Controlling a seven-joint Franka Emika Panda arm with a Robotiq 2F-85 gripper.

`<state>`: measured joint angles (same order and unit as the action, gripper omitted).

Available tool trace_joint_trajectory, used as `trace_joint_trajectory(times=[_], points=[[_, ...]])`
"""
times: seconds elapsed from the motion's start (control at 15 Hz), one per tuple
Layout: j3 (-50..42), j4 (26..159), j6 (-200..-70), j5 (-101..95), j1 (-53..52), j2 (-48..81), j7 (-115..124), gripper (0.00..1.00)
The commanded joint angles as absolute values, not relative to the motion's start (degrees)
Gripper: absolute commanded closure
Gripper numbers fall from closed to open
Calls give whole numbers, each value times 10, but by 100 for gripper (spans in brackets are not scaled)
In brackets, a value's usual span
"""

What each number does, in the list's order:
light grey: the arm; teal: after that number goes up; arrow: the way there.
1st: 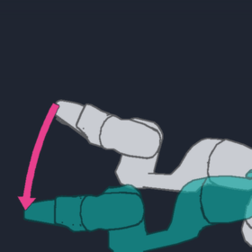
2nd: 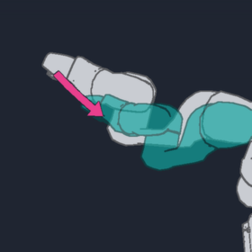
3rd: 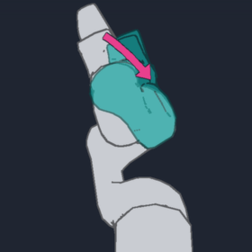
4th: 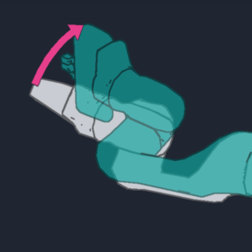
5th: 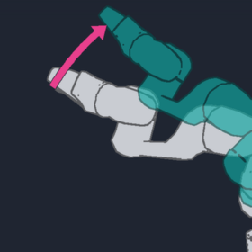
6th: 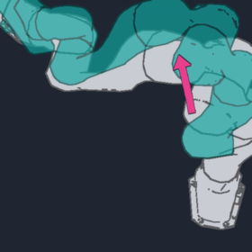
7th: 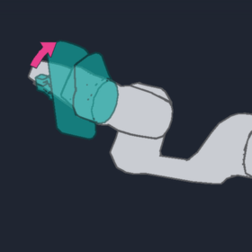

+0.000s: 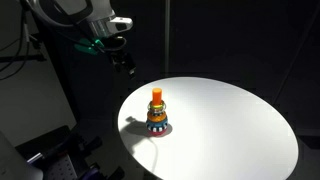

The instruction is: Take the green ring off the stack and put it on the table

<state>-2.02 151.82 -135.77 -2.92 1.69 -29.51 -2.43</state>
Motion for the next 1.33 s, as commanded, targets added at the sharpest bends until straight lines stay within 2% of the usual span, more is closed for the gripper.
trace_joint_trajectory(times=[0.0, 0.67, 1.27], points=[[-19, 1517, -1356, -28, 18, -295, -25, 0], [-12, 1505, -1368, -44, 46, -254, 25, 0], [24, 1514, -1498, -142, 112, -165, 174, 0]])
